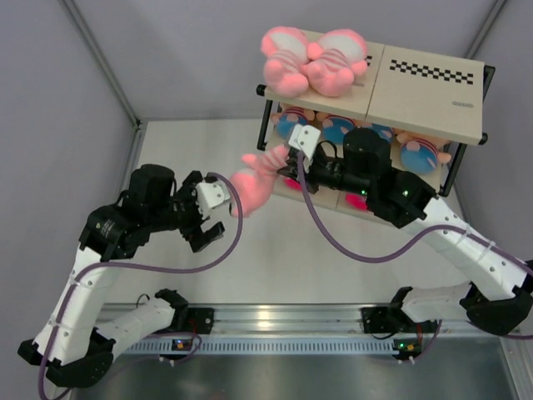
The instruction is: Place and organize the stuffed toys onto the shelf
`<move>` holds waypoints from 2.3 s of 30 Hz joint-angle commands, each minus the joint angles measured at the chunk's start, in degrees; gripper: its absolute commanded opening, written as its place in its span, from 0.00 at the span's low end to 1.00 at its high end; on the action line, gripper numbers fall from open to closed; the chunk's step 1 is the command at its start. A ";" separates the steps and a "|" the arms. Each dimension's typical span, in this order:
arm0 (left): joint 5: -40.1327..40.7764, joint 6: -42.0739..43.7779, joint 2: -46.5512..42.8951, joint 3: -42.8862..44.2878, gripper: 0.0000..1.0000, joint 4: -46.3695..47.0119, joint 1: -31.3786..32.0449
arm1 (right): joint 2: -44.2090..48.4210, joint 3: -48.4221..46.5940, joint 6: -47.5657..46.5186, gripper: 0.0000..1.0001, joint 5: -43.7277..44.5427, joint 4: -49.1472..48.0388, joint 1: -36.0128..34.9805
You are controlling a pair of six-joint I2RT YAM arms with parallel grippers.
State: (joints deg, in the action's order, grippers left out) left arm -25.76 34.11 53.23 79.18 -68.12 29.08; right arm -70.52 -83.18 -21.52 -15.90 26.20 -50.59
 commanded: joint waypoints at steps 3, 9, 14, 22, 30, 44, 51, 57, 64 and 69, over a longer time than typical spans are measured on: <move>31.70 -11.25 -0.41 1.17 0.99 7.73 -2.18 | 0.48 -12.77 1.40 0.00 21.24 -4.22 -4.07; 42.37 -13.28 -0.24 -5.87 0.99 12.13 -5.96 | -1.64 -22.99 -6.23 0.00 36.45 -8.43 -11.37; 39.21 -13.72 -0.76 -7.46 0.99 12.66 -7.37 | -1.11 -27.82 -12.48 0.00 51.20 -19.22 -15.06; 36.48 -13.72 -1.29 -8.51 0.99 12.75 -7.55 | -5.76 -22.21 -59.93 0.00 82.50 -62.75 -6.58; 34.90 -13.54 -1.82 -8.86 0.99 12.57 -7.55 | -4.88 -14.48 -54.25 0.00 83.93 -53.80 10.05; 33.76 -13.01 -2.70 -9.83 0.99 12.66 -7.64 | -8.40 -9.29 -35.71 0.06 87.44 -28.58 17.10; 33.32 -12.84 -2.43 -10.53 0.99 12.66 -7.64 | -8.50 -10.08 -29.46 0.43 86.65 -19.78 15.61; 32.97 -12.49 -1.64 -10.62 0.99 12.66 -7.63 | -5.33 -10.16 -31.30 0.52 86.21 -19.95 8.69; 32.35 -12.40 -0.50 -10.18 0.99 12.66 -7.55 | -4.89 -17.61 -31.32 0.74 86.74 -15.04 -1.08; 32.09 -12.05 -0.67 -10.97 0.99 12.66 -7.64 | -2.87 -18.69 -30.60 0.80 85.86 -13.64 -1.44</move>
State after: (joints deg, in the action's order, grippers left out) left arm 6.94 21.80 52.86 68.75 -58.00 21.78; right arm -76.44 -99.02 -53.63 69.52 10.96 -51.64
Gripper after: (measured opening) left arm 0.985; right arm 0.792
